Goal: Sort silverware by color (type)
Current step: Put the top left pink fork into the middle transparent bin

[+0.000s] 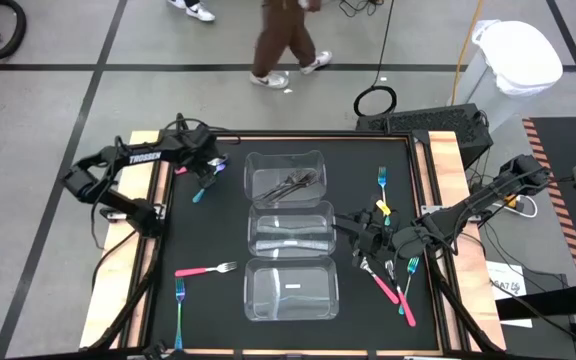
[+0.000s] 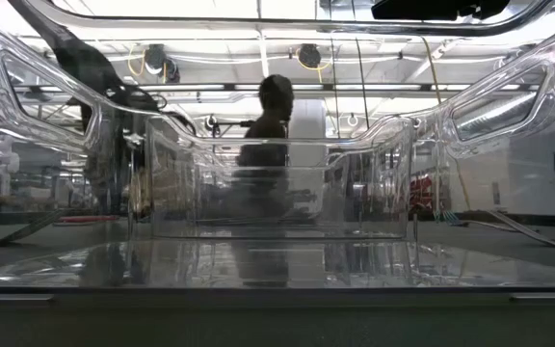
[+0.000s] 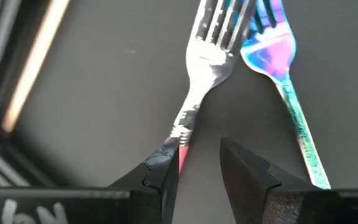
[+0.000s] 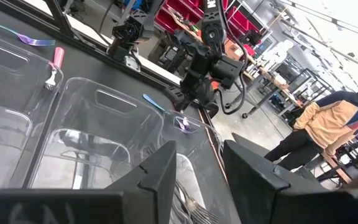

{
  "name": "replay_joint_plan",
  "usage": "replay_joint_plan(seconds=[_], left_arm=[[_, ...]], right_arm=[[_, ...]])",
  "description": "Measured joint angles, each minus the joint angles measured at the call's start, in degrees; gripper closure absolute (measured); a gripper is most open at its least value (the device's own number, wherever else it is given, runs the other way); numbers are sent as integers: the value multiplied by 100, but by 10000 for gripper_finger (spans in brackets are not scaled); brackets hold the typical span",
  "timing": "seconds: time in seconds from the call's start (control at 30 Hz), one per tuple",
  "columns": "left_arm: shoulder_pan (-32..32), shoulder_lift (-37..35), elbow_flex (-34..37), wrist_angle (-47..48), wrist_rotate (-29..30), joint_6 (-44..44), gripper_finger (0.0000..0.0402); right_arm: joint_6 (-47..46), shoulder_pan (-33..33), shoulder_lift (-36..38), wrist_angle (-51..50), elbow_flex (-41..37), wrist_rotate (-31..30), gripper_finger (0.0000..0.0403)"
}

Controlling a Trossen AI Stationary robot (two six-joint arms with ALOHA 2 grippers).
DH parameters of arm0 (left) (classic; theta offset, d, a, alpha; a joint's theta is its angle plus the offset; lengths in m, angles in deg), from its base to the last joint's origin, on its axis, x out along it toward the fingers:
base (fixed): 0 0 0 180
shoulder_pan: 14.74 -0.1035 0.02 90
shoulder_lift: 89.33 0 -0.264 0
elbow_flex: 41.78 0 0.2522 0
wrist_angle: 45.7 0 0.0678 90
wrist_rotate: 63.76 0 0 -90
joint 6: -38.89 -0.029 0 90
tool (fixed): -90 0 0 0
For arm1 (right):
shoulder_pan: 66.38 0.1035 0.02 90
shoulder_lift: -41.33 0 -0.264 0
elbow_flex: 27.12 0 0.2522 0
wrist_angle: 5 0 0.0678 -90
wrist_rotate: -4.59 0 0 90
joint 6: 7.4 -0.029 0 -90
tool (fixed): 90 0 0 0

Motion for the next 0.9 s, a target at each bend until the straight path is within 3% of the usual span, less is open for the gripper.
replay_joint_plan(seconds=[0.4,0.63,0.9], left_arm=[[5,166,-34,-66,49,331,282],[243,186,-31,-196,507,443,282],[336,181,-453,-92,606,377,282]], right_arm=[[4,0,0,0,0,2,273],[24,-2,0,0,0,2,273],[20,-42,0,0,0,2,273]])
